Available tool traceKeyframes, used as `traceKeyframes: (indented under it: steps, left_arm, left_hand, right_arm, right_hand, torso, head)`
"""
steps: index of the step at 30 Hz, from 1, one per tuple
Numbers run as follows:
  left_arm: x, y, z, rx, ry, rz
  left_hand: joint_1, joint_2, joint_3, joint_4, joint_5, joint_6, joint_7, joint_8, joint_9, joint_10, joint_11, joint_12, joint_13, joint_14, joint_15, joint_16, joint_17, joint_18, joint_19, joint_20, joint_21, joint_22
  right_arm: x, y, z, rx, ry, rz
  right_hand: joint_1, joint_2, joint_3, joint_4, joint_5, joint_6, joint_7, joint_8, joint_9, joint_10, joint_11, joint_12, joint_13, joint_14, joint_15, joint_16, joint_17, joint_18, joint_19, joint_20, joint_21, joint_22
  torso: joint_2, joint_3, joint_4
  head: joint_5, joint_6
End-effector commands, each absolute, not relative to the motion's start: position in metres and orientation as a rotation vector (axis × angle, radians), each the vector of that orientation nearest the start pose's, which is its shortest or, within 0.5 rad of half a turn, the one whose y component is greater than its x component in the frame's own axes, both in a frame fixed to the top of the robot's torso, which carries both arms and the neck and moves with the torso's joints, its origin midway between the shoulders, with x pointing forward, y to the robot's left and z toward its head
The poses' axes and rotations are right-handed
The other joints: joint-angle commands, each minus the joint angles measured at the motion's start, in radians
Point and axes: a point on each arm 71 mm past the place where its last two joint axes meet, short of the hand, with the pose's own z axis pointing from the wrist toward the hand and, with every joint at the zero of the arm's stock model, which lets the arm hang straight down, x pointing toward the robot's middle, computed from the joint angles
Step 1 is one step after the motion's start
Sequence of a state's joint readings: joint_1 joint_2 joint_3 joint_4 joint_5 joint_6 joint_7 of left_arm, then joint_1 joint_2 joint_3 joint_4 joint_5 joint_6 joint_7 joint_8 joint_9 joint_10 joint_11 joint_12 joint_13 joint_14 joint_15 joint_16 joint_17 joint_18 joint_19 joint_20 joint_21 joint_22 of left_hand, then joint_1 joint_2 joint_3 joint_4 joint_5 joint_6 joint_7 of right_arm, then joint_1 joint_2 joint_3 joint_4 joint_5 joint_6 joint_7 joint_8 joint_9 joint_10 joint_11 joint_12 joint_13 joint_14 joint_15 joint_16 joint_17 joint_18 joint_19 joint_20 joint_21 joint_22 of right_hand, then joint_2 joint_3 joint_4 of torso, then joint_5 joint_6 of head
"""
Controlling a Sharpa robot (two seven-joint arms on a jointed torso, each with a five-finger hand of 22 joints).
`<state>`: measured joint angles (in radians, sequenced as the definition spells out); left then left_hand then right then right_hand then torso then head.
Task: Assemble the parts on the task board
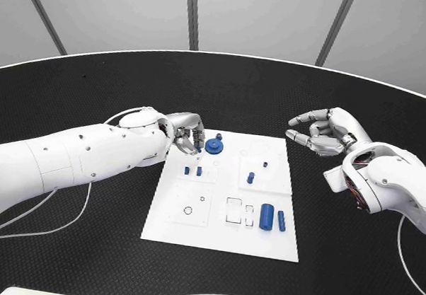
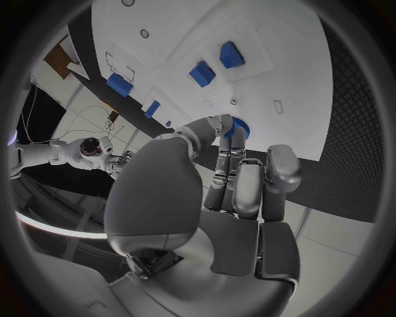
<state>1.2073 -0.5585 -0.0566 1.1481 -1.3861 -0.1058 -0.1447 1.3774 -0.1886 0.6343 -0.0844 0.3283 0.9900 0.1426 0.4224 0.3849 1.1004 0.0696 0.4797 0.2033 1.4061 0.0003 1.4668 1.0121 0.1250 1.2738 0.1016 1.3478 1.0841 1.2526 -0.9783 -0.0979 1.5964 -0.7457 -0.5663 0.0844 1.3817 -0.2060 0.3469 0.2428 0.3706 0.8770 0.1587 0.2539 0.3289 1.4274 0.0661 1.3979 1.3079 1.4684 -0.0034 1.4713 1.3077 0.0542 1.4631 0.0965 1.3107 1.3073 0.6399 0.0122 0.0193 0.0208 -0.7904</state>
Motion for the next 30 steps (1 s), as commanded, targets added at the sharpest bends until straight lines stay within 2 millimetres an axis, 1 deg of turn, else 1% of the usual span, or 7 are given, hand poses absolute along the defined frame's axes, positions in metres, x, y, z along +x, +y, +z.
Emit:
traceKeyframes:
  steps: [1,4,12,17,23,28,30]
  left_arm:
    - [0.546,0.1636,-0.2243,0.121,1.913,-0.521]
    - [0.5476,0.1648,-0.2254,0.119,1.921,-0.512]
    - [0.55,0.167,-0.2269,0.115,1.928,-0.5]
    - [0.5503,0.1647,-0.2279,0.119,1.937,-0.499]
    - [0.5507,0.1633,-0.2296,0.126,1.954,-0.495]
    - [0.551,0.1623,-0.2306,0.128,1.963,-0.492]
    - [0.5509,0.1615,-0.2309,0.13,1.967,-0.491]
  left_hand:
    - [-0.008,0.003,-0.006,0.004,-0.003,0.009,0.0,0.003,0.001,0.005,-0.002,-0.006,0.001,0.003,-0.002,-0.004,-0.002,-0.017,0.003,0.0,0.004,-0.001]
    - [-0.008,0.003,-0.006,0.004,-0.003,0.009,0.0,0.003,0.001,0.005,-0.002,-0.006,0.001,0.003,-0.002,-0.004,-0.002,-0.017,0.003,0.0,0.004,-0.001]
    - [-0.009,0.003,-0.007,0.004,-0.004,0.009,0.0,0.002,0.002,0.005,-0.002,-0.006,0.002,0.003,-0.003,-0.004,-0.004,-0.017,0.002,-0.001,0.003,-0.003]
    - [-0.009,0.004,-0.007,0.004,-0.004,0.009,0.0,0.002,0.002,0.005,-0.002,-0.007,0.002,0.002,-0.003,-0.005,-0.006,-0.017,0.002,-0.001,0.003,-0.003]
    - [-0.012,0.004,-0.012,0.005,-0.006,0.009,0.0,0.0,0.004,0.004,-0.002,-0.009,0.004,-0.001,-0.003,-0.008,-0.016,-0.016,-0.002,-0.001,0.0,-0.009]
    - [-0.012,0.004,-0.013,0.005,-0.006,0.008,0.0,0.0,0.004,0.004,-0.002,-0.01,0.004,0.0,-0.003,-0.008,-0.015,-0.016,-0.002,-0.001,-0.001,-0.009]
    - [-0.013,0.004,-0.014,0.005,-0.006,0.008,0.0,-0.001,0.004,0.004,-0.002,-0.01,0.005,0.0,-0.003,-0.008,-0.015,-0.015,-0.003,-0.001,-0.001,-0.011]
  right_arm:
    - [0.4769,-0.2597,-0.1659,0.544,1.512,0.919]
    - [0.4768,-0.2595,-0.1659,0.544,1.513,0.919]
    - [0.4769,-0.2589,-0.1659,0.544,1.513,0.921]
    - [0.4769,-0.2583,-0.1659,0.543,1.513,0.922]
    - [0.4769,-0.2584,-0.1659,0.543,1.513,0.922]
    - [0.4769,-0.2585,-0.1659,0.544,1.513,0.921]
    - [0.4769,-0.2586,-0.1659,0.544,1.513,0.921]
  right_hand:
    - [0.0,-0.004,0.007,-0.001,0.007,-0.003,-0.001,0.005,-0.001,0.007,0.002,0.004,0.094,0.057,-0.008,-0.001,0.063,0.007,0.007,-0.007,-0.002,0.055]
    - [0.0,-0.004,0.007,-0.001,0.007,-0.003,-0.001,0.005,-0.001,0.007,0.002,0.004,0.094,0.057,-0.008,-0.001,0.063,0.007,0.007,-0.007,-0.002,0.055]
    - [0.0,-0.004,0.007,-0.001,0.007,-0.003,-0.001,0.005,-0.001,0.007,0.002,0.004,0.094,0.057,-0.008,-0.001,0.063,0.007,0.007,-0.007,-0.002,0.055]
    - [0.0,-0.004,0.007,-0.001,0.007,-0.003,-0.001,0.005,-0.001,0.007,0.002,0.004,0.094,0.057,-0.008,-0.001,0.063,0.007,0.007,-0.007,-0.002,0.055]
    - [0.0,-0.004,0.007,-0.001,0.007,-0.003,-0.001,0.005,-0.001,0.007,0.002,0.004,0.094,0.057,-0.008,-0.001,0.063,0.007,0.007,-0.007,-0.002,0.055]
    - [0.0,-0.004,0.007,-0.001,0.007,-0.003,-0.001,0.005,-0.001,0.007,0.002,0.004,0.094,0.057,-0.008,-0.001,0.063,0.007,0.007,-0.007,-0.002,0.055]
    - [0.0,-0.004,0.007,-0.001,0.007,-0.003,-0.001,0.005,-0.001,0.007,0.002,0.004,0.094,0.057,-0.008,-0.001,0.063,0.007,0.007,-0.007,-0.002,0.055]
  torso:
    - [0.002,-0.0006,0.0006]
    - [0.003,-0.0012,0.0002]
    - [0.001,0.0005,-0.0007]
    - [0.002,-0.0003,-0.0013]
    - [0.001,0.0016,-0.0018]
    - [0.002,-0.0001,-0.0021]
    - [0.001,-0.0001,-0.0008]
  head:
    - [0.001,0.001]
    - [0.003,0.0]
    - [0.006,-0.002]
    - [0.007,-0.002]
    - [0.007,-0.004]
    - [0.007,-0.005]
    - [0.007,-0.006]
